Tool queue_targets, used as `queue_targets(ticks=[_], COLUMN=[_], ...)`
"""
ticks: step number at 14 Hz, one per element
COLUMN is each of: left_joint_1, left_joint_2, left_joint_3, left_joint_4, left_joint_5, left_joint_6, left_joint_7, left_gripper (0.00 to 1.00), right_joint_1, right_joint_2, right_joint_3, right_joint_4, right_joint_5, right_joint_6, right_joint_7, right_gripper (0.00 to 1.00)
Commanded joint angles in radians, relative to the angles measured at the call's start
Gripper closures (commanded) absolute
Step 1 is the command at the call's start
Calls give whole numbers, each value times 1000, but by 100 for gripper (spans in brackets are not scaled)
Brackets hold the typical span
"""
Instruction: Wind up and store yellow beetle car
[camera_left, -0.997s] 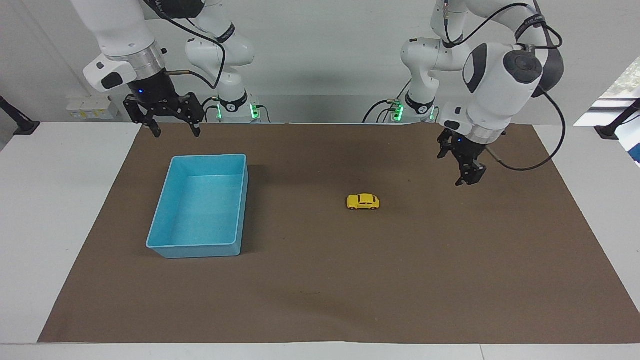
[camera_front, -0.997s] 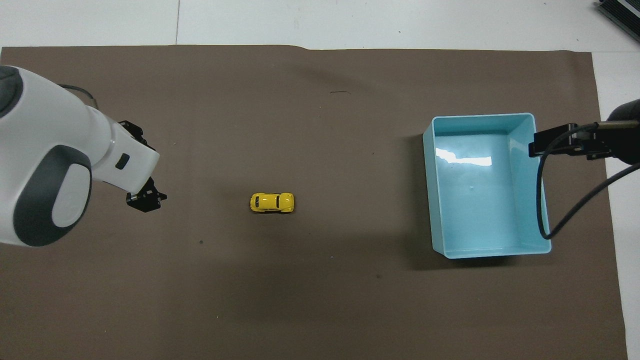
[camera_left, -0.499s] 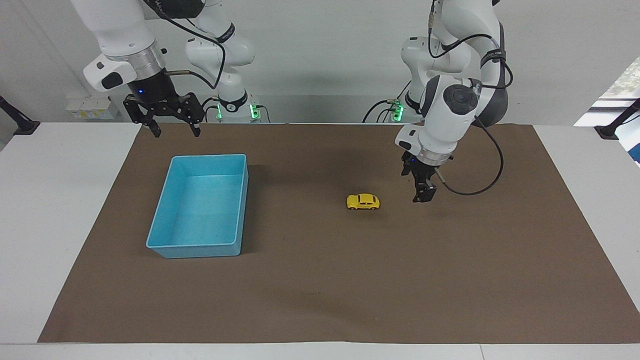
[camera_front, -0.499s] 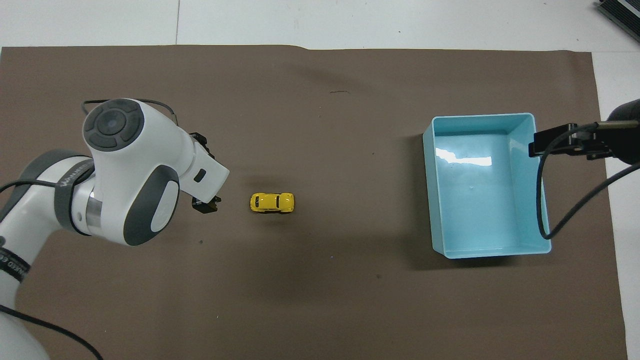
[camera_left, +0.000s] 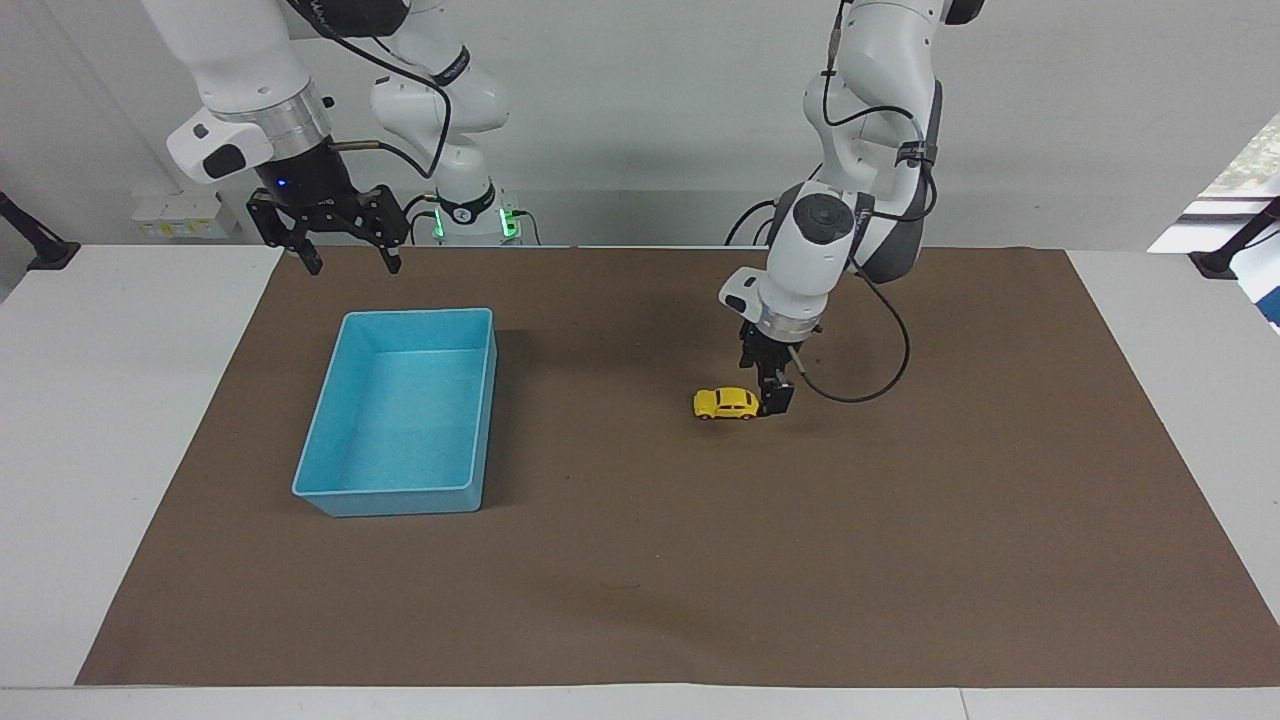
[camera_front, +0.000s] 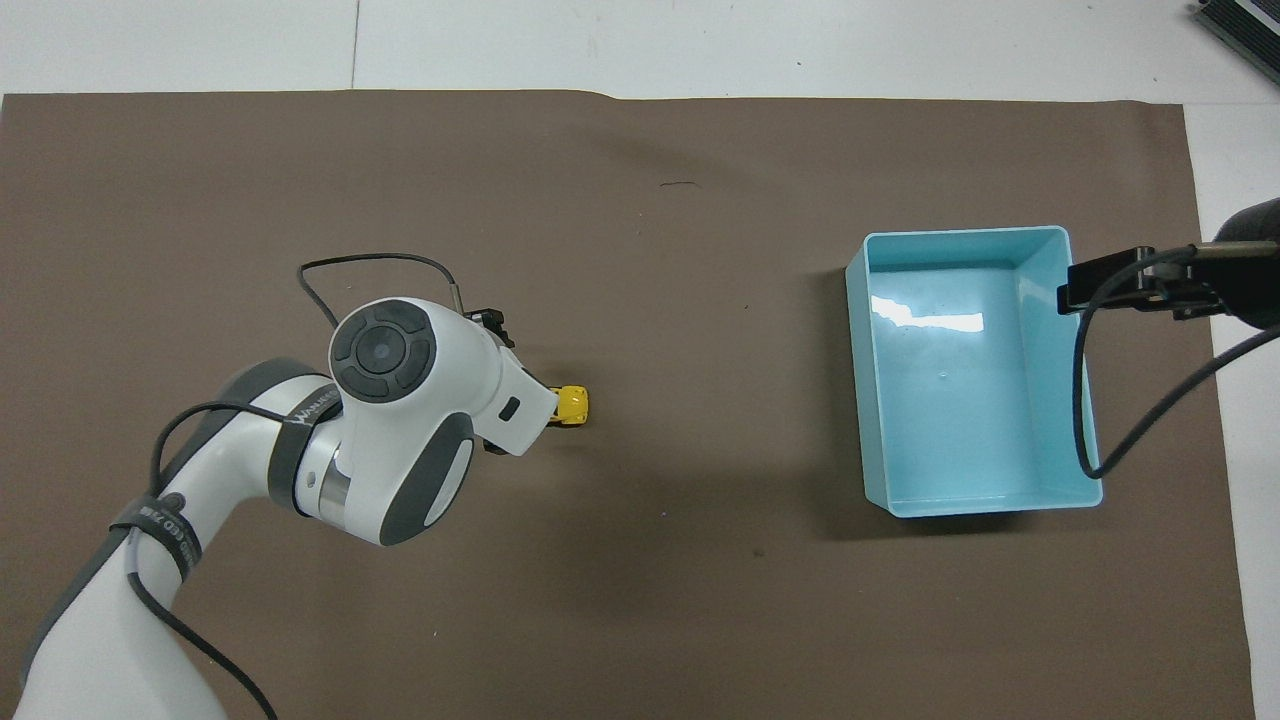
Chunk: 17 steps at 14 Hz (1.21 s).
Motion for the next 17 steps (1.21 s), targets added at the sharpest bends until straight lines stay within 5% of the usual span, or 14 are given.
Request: queue_targets(ticks=[1, 6, 16, 17], left_joint_1=[-49, -66, -69, -71], left_joint_2=[20, 92, 75, 73], left_joint_3=[22, 22, 25, 25], left_joint_4=[-32, -32, -29, -29], left_joint_5=[-14, -14, -14, -14], left_joint_6=[72, 159, 124, 119], left_joint_7=[-32, -52, -63, -63], left_gripper=[0, 0, 0, 6], right_joint_1=[-10, -10, -10, -10], right_joint_2=[-10, -10, -10, -10], right_joint_3=[6, 4, 6, 6], right_joint_4=[-4, -6, -4, -6], right_joint_5=[17, 17, 17, 17], right_joint_6=[-3, -3, -3, -3], right_joint_7=[16, 16, 14, 16], right_gripper=[0, 0, 0, 0])
